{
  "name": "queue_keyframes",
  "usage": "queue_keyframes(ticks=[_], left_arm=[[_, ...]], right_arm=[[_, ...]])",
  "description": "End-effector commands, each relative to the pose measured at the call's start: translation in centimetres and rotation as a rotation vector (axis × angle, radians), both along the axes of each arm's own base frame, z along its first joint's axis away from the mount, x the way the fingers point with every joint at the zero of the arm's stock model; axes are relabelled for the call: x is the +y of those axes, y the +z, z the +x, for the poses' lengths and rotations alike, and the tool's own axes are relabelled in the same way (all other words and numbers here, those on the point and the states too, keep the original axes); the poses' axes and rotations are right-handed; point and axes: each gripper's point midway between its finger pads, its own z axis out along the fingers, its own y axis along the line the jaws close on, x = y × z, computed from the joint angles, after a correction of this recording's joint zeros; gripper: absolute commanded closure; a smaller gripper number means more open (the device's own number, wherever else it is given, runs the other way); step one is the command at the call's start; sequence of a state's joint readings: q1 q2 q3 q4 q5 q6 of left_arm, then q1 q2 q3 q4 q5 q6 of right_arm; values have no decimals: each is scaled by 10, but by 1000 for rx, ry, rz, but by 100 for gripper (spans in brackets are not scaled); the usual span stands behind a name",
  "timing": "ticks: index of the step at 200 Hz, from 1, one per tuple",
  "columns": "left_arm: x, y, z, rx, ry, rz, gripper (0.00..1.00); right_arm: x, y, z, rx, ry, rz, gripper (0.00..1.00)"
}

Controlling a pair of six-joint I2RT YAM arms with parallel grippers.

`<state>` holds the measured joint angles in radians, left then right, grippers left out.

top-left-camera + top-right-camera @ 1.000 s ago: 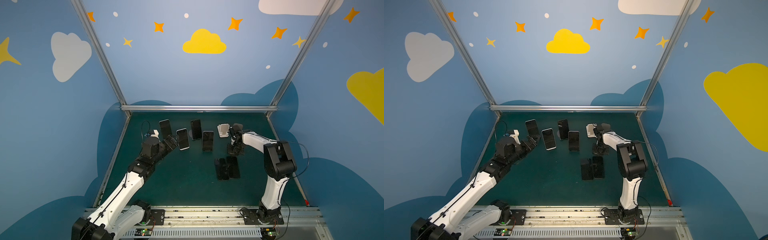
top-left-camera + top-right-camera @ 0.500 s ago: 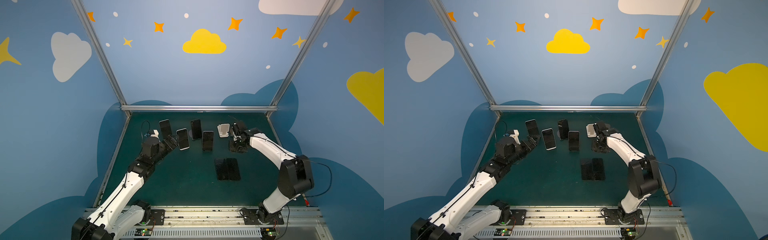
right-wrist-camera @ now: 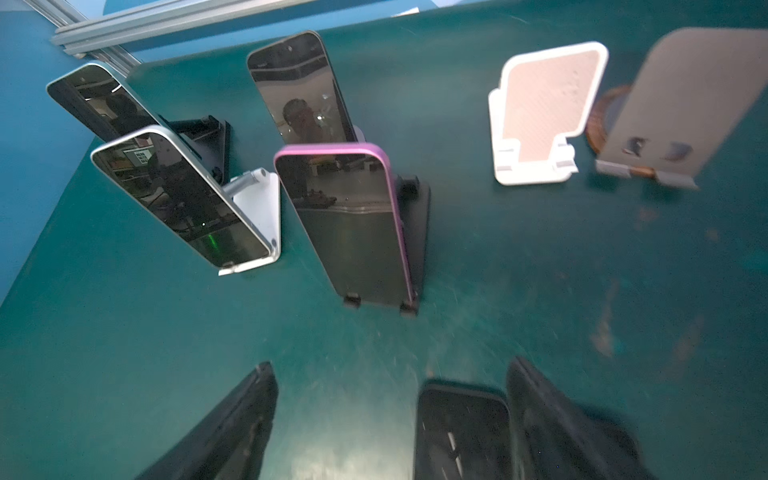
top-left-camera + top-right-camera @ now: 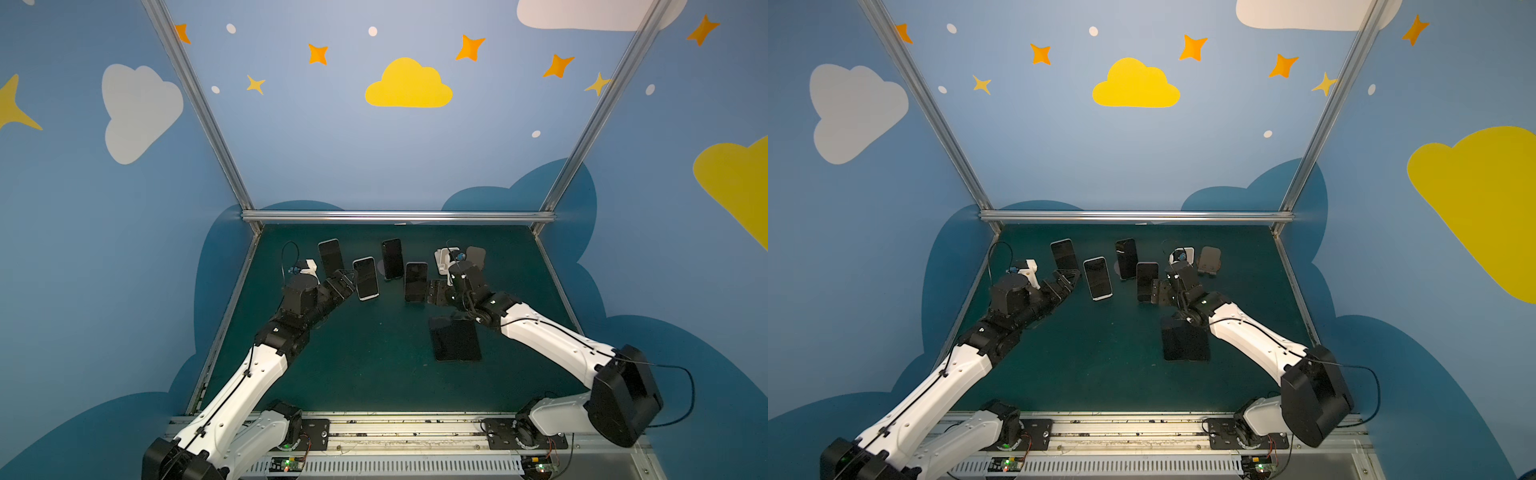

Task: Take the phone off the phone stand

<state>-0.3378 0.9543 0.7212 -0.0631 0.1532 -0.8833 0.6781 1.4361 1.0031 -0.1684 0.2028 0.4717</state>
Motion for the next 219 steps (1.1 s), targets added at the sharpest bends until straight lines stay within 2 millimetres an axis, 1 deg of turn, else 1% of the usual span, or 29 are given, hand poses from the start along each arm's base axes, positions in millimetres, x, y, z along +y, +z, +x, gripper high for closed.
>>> queue_keyframes(ticks=[1,30,45,69,85,104,127,187,203,219], left_arm=[[-1,5,-3,-18,-7,-17,0],[-1,6,-3,-21,-8,-21,0],[-2,6,-3,-20,-12,-26,0],[-3,6,-3,-20,-15,-28,0],[-2,7,-4,-22,-14,-28,0],[-2,8,-4,-25,-14,-29,0],[-3,8,-4,-26,-16,-32,0],[-3,8,-4,-27,-16,-34,0],[-3,8,-4,-26,-17,-34,0],[-2,8,-4,-25,-15,-32,0]], right_arm=[[28,32,22,-82,35,46,12],[38,25,40,-43,-4,9,11],[40,16,51,-24,-40,-6,10],[46,4,60,-3,-76,1,10],[51,1,65,-15,-76,7,10],[50,1,72,-35,-105,0,10],[48,-2,77,-49,-128,-10,10],[57,-18,85,-55,-116,-25,10],[58,-18,87,-63,-121,-24,11],[56,-19,88,-64,-136,-29,13]])
